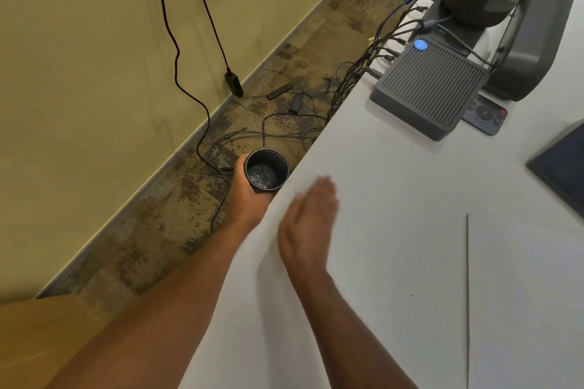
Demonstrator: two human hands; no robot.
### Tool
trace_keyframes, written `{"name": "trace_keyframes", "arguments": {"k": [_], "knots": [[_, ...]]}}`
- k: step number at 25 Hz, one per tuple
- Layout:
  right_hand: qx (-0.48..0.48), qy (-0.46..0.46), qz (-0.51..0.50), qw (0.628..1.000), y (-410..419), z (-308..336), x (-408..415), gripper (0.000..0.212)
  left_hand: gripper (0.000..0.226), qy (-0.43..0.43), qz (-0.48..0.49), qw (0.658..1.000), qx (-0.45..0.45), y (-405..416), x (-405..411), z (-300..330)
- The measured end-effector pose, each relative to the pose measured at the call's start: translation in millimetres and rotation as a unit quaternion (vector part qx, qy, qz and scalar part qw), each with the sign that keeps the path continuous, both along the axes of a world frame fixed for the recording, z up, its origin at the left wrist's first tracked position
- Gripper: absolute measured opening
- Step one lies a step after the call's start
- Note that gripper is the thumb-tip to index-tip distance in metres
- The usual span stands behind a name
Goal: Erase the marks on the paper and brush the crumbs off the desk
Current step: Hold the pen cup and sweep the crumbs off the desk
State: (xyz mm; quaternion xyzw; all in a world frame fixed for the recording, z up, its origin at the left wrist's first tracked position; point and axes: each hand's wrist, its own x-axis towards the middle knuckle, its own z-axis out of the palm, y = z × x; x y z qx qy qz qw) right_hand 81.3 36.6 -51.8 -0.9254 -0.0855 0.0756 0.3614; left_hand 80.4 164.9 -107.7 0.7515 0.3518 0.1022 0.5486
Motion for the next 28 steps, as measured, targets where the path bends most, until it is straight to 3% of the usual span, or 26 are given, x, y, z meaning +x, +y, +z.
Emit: {"name": "trace_keyframes", "arguments": {"k": [2, 4, 8, 10, 12, 14, 16, 18, 20, 22, 25, 26, 28], "knots": [[-0.104, 0.037, -0.072, 0.991, -19, -3, -13, 0.068, 0.106, 0.011, -0.003, 1.000, -0.001, 0, 1, -2], [-0.149, 0.077, -0.013, 0.986, -6, -6, -22, 0.071, 0.105, 0.014, -0.004, 1.000, -0.004, 1, 2, -3], [0.011, 0.061, 0.171, 0.983, 42, 6, -8, 0.065, 0.080, -0.008, -0.019, 0.999, -0.046, 0, -1, 2], [0.060, 0.040, 0.127, 0.989, 29, 7, -2, 0.063, 0.083, -0.014, -0.010, 1.000, -0.021, -2, -2, 7], [-0.029, 0.039, -0.006, 0.999, 1, 1, -7, 0.068, 0.099, -0.007, 0.000, 1.000, -0.004, -3, -2, 9], [-0.139, 0.082, -0.062, 0.985, -13, -4, -15, 0.073, 0.102, 0.009, 0.001, 1.000, 0.002, -4, -3, 10], [-0.147, 0.089, -0.009, 0.985, 4, -6, -14, 0.073, 0.091, 0.003, 0.003, 1.000, -0.011, -3, -2, 8], [-0.077, 0.058, 0.099, 0.990, 35, 0, -9, 0.067, 0.075, -0.016, 0.010, 0.996, -0.090, -1, -4, 10], [0.020, 0.038, 0.188, 0.981, 45, 7, -8, 0.058, 0.078, -0.018, 0.005, 0.994, -0.109, -2, -6, 10], [0.051, 0.025, 0.144, 0.988, 28, 7, -14, 0.058, 0.081, -0.007, -0.004, 0.998, -0.057, -5, -7, 12], [-0.102, 0.056, -0.054, 0.992, -7, -2, -34, 0.072, 0.095, 0.013, -0.005, 1.000, 0.020, -3, -4, 11], [-0.143, 0.077, -0.057, 0.985, -6, -5, -37, 0.074, 0.096, 0.017, -0.005, 1.000, 0.020, -2, -3, 11], [-0.125, 0.090, 0.028, 0.988, 17, -3, -33, 0.073, 0.094, 0.016, -0.013, 1.000, 0.002, 0, -7, 5]]}}
